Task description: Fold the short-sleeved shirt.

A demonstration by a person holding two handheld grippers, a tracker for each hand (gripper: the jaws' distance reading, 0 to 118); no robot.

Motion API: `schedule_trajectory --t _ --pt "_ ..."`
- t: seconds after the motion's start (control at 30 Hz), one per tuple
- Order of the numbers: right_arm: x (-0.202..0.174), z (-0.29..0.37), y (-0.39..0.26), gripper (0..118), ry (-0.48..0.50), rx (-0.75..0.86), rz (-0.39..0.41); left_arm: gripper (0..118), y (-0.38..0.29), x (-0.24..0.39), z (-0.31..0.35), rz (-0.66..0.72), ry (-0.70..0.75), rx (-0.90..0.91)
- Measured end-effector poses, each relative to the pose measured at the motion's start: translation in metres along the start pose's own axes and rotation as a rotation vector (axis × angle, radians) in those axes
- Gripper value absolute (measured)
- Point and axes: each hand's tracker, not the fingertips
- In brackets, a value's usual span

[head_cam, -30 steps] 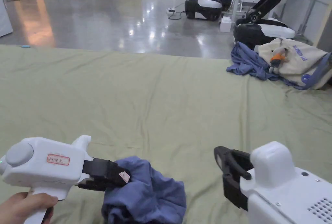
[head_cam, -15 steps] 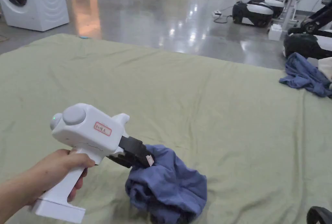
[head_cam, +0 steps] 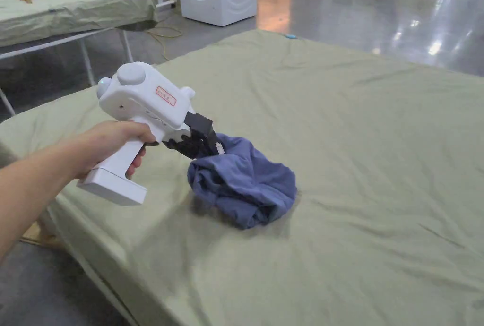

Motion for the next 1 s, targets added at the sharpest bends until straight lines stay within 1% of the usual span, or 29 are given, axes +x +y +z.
schedule_trajectory --t 0.07,0.17,0.23,0.37,0.43,0.47,0.5,0.53,0.6,0.63,0.67,0.7,0.73,0.8,0.83,0.87,0.93,0.97,1.0 --pt "-0.001 -0.006 -0.001 2 0.016 -0.033 -0.005 31 0.008 -0.034 0.017 0.065 0.050 0.028" --pt "-0.004 -0.010 0.001 2 0.001 -0.052 0.006 31 0.016 -0.081 0.033 0.170 0.067 0.068" --pt "-0.004 -0.011 0.003 2 -0.011 -0.059 0.019 31 0.015 -0.098 0.038 0.211 0.072 0.115" --pt "-0.005 -0.012 0.005 2 -0.020 -0.072 0.024 30 0.011 -0.108 0.031 0.233 0.019 0.104" --pt "-0.005 -0.012 0.005 2 -0.019 -0.077 0.023 32 0.002 -0.096 0.032 0.227 0.030 0.112" --pt "-0.004 -0.012 0.004 2 -0.015 -0.080 0.015 50 0.002 -0.094 0.032 0.209 0.037 0.126" --pt "-0.003 -0.012 0.004 2 -0.007 -0.083 0.005 72 0.003 -0.090 0.033 0.194 0.095 0.136" --pt "-0.003 -0.011 0.004 2 -0.007 -0.083 0.006 78 0.002 -0.087 0.037 0.197 0.184 0.168" --pt "-0.002 -0.006 0.004 2 -0.004 -0.082 0.007 79 -0.002 -0.066 0.058 0.086 0.249 0.298" --pt "-0.001 -0.004 0.005 2 -0.002 -0.078 0.008 81 -0.005 -0.056 0.069 0.089 0.280 0.368" --pt "0.002 -0.003 0.006 2 -0.004 -0.071 0.009 81 -0.007 -0.041 0.079 0.062 0.349 0.413" --pt "0.007 0.000 0.007 2 -0.008 -0.061 0.011 81 -0.007 -0.039 0.097 0.023 0.332 0.525" --pt "0.011 0.002 0.008 2 -0.018 -0.048 0.015 81 -0.015 -0.021 0.109 -0.008 0.300 0.619" --pt "0.023 0.007 0.013 2 -0.053 -0.002 0.003 85 -0.039 0.036 0.128 -0.170 0.345 0.823" --pt "0.032 0.010 0.016 2 -0.061 0.018 -0.015 88 -0.048 0.058 0.135 -0.250 0.334 0.898" --pt "0.040 0.014 0.018 2 -0.088 0.048 -0.024 92 -0.065 0.088 0.138 -0.316 0.300 0.958" --pt "0.055 0.021 0.020 2 -0.137 0.080 -0.034 92 -0.103 0.145 0.133 -0.417 0.242 1.070" --pt "0.065 0.027 0.019 2 -0.168 0.097 -0.029 92 -0.124 0.166 0.127 -0.439 0.217 1.094" --pt "0.071 0.032 0.019 2 -0.198 0.110 -0.029 92 -0.144 0.189 0.119 -0.429 0.177 1.125"
